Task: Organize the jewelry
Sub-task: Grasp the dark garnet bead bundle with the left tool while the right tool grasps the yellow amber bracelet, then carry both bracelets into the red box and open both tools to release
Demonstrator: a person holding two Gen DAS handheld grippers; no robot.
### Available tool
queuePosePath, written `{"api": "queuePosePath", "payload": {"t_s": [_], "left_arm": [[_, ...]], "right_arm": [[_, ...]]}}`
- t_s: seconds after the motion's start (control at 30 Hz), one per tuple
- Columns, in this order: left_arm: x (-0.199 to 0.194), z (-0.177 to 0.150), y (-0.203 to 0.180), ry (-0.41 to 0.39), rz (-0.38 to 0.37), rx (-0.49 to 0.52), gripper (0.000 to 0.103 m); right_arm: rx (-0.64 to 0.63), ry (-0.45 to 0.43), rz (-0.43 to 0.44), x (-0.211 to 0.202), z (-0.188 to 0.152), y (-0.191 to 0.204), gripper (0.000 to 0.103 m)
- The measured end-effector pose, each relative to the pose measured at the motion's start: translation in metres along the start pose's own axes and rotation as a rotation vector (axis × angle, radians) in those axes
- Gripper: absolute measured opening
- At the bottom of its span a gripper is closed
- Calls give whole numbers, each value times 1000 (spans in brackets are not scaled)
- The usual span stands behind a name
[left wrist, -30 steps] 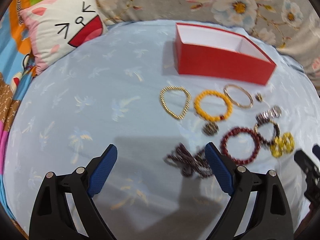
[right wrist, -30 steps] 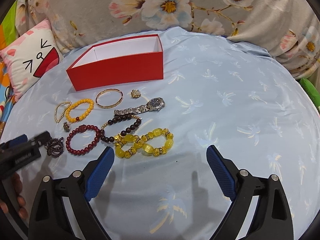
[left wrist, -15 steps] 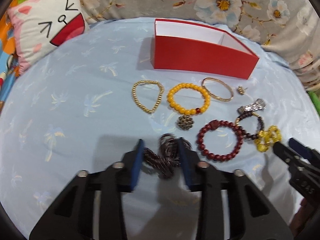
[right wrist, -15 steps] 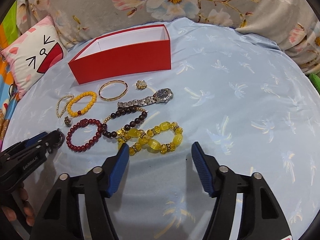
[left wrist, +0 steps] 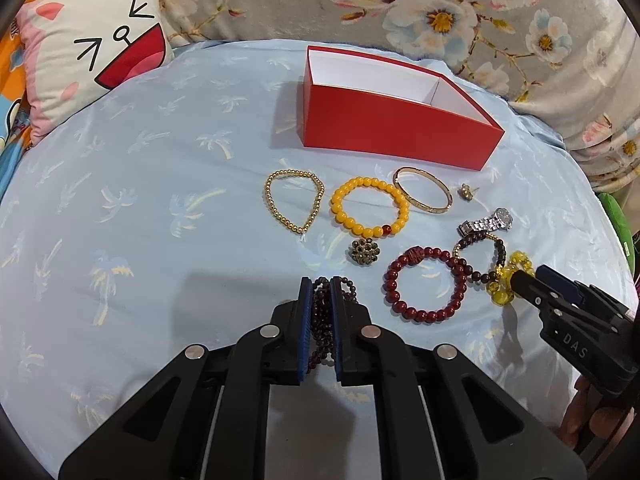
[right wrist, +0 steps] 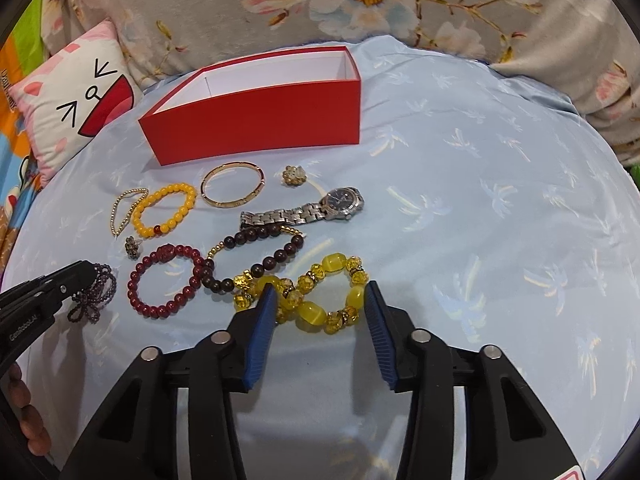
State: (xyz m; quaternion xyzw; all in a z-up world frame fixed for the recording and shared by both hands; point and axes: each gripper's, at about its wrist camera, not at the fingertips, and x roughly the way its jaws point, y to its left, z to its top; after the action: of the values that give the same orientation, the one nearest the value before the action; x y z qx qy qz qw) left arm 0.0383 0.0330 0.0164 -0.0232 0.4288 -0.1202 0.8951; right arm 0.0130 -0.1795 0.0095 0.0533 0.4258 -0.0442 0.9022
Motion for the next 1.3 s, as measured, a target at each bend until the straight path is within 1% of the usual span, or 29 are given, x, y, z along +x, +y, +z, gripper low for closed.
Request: {"api": "queuePosePath", "payload": {"t_s": [0.1,0.13,0.23,0.43,0.57,0.73,0.9,1.1,1.2,1.3], "left_arm": [[-3,-1,4,-2,-4,-6,8],[-5,-1,5,-3,-5,-7,8],[-8,-2,7,-5,-8,-14,8],[-17,-2,8,-13,-11,-20,8],[-26,1,5,-22,-16,-14,8],[-49,15,-3,-62,-20,11,8],[-74,39,-18,-118,-19,59,8],[-100,83,-44,-213,10,130,9],[-105,103,-55,-248,29,151,9],[-102,123,-65,-271,43,162,9]], "right_arm": [[-15,2,-12,1,2,1,20],[-12,1,-7,0,2,1,10],[15,9,9,-3,2,-4,9],[60,-8,15,-16,-2,-15,9],[87,-32,31,-33,-1,-22,9],[103,-88,53,-65,12,-26,9],[89,-152,71,-97,34,-25,9],[72,-261,93,-132,71,-23,9],[71,-300,95,-139,93,-24,9],[73,-320,105,-139,112,-24,9]]}}
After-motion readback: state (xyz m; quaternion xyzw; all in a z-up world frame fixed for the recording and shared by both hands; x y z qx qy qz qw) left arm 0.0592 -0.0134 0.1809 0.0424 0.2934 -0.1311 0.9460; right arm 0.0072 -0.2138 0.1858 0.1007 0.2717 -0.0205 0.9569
